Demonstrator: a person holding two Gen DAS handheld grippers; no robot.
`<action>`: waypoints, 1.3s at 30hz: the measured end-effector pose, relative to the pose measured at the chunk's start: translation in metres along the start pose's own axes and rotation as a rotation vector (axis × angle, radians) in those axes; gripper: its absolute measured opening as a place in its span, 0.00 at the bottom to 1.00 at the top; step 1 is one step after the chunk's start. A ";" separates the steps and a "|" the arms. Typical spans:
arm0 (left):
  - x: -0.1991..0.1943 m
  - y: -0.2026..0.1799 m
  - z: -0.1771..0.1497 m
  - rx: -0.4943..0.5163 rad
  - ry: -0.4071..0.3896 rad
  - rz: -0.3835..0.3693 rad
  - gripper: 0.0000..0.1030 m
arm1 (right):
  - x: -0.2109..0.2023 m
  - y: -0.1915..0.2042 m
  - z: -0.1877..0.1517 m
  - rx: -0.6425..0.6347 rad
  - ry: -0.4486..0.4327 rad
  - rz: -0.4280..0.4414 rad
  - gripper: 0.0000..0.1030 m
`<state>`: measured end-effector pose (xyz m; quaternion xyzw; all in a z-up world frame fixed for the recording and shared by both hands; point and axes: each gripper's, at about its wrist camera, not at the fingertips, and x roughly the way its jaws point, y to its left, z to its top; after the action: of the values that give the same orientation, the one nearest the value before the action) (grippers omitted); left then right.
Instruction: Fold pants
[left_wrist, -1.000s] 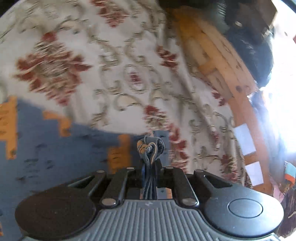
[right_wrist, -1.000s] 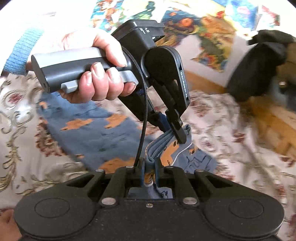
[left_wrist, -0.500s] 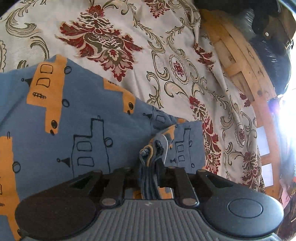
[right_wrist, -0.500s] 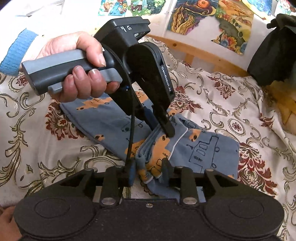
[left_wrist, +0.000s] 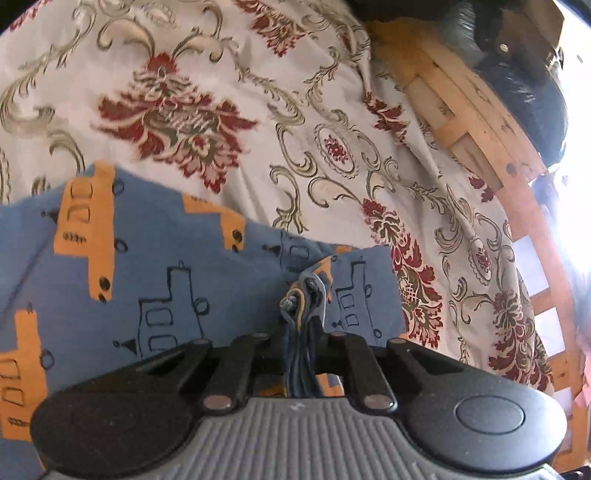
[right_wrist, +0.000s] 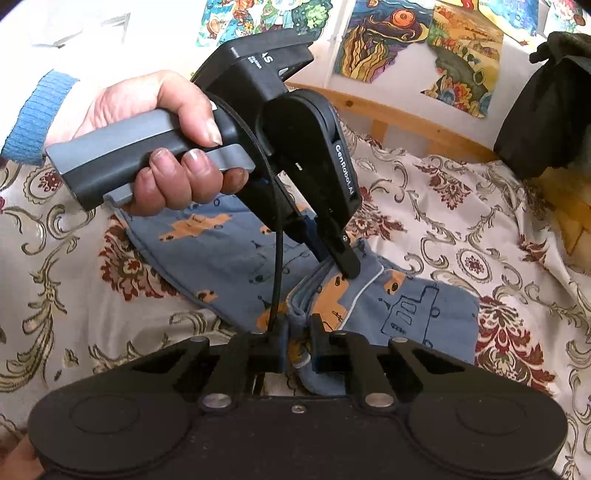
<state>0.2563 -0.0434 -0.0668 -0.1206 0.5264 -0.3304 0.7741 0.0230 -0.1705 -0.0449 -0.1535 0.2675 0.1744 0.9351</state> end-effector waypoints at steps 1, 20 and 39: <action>-0.003 -0.001 0.001 0.006 -0.001 0.006 0.10 | 0.001 0.001 0.002 -0.003 -0.002 0.002 0.11; -0.079 0.072 0.009 -0.026 -0.046 0.164 0.10 | 0.055 0.064 0.060 -0.020 -0.025 0.201 0.11; -0.079 0.093 0.003 -0.043 -0.012 0.258 0.22 | 0.076 0.079 0.061 0.002 -0.005 0.257 0.16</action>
<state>0.2773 0.0765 -0.0571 -0.0705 0.5399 -0.2161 0.8105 0.0789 -0.0578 -0.0531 -0.1168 0.2828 0.2929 0.9059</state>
